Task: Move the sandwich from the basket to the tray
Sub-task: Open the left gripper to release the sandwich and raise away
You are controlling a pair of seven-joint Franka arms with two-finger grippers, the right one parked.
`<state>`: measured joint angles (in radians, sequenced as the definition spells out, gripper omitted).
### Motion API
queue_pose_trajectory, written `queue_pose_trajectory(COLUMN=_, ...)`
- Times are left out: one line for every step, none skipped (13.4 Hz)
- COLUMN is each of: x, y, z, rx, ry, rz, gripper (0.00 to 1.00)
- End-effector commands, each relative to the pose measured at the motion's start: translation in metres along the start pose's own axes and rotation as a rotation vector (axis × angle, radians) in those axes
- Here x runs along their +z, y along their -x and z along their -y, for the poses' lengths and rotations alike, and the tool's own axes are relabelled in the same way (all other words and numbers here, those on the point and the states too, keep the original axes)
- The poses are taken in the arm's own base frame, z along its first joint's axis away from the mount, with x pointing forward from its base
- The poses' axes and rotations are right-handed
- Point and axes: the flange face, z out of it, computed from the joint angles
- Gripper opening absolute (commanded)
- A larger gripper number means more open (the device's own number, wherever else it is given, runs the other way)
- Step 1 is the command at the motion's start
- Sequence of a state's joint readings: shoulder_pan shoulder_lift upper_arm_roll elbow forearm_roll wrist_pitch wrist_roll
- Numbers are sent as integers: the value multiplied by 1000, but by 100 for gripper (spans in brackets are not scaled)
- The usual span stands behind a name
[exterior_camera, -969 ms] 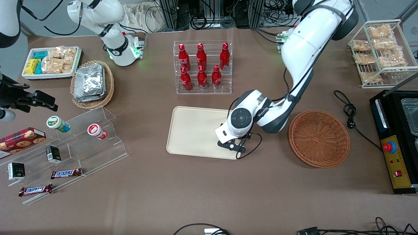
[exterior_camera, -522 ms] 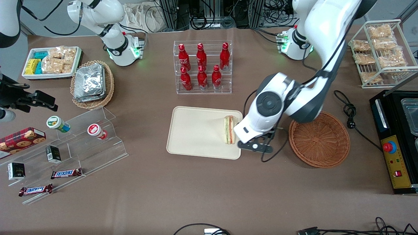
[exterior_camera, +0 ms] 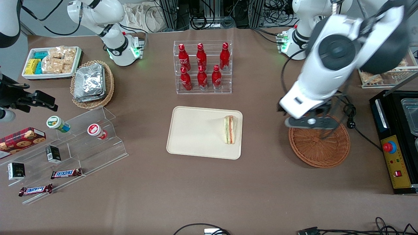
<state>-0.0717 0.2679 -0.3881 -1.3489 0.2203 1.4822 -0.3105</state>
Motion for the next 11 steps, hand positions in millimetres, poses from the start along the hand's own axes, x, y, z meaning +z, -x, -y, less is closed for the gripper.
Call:
queue_pose_trajectory(x=-21, y=10, z=36, rx=-8, ry=-15, rz=30, gripper=100)
queue_pose_trajectory(x=-26, y=16, z=48, rx=-26, ry=-11, rz=39, gripper=100)
queue_pose_trajectory(x=-24, y=18, z=59, rx=-33, ry=-10, rz=61, gripper=100)
queue_pose_trajectory(x=-23, y=18, z=66, rx=-5, ry=-6, rz=76, gripper=100)
queue_pose_trajectory(x=-26, y=21, z=71, rx=27, ry=-5, rz=72, gripper=100)
queue_pose_trajectory(x=-25, y=22, z=77, rx=31, ry=-3, rz=77, gripper=100)
queue_pose_trajectory(x=-23, y=22, z=78, rx=31, ry=2, rz=89, gripper=100)
queue_pose_trajectory(x=-21, y=23, z=79, rx=31, ry=15, rz=98, gripper=100)
queue_pose_trajectory(x=-21, y=25, z=82, rx=26, ry=35, rz=103, gripper=100)
queue_pose_trajectory(x=-19, y=27, z=84, rx=22, ry=36, rz=109, gripper=100)
queue_pose_trajectory(x=-17, y=30, z=86, rx=19, ry=32, rz=117, gripper=100)
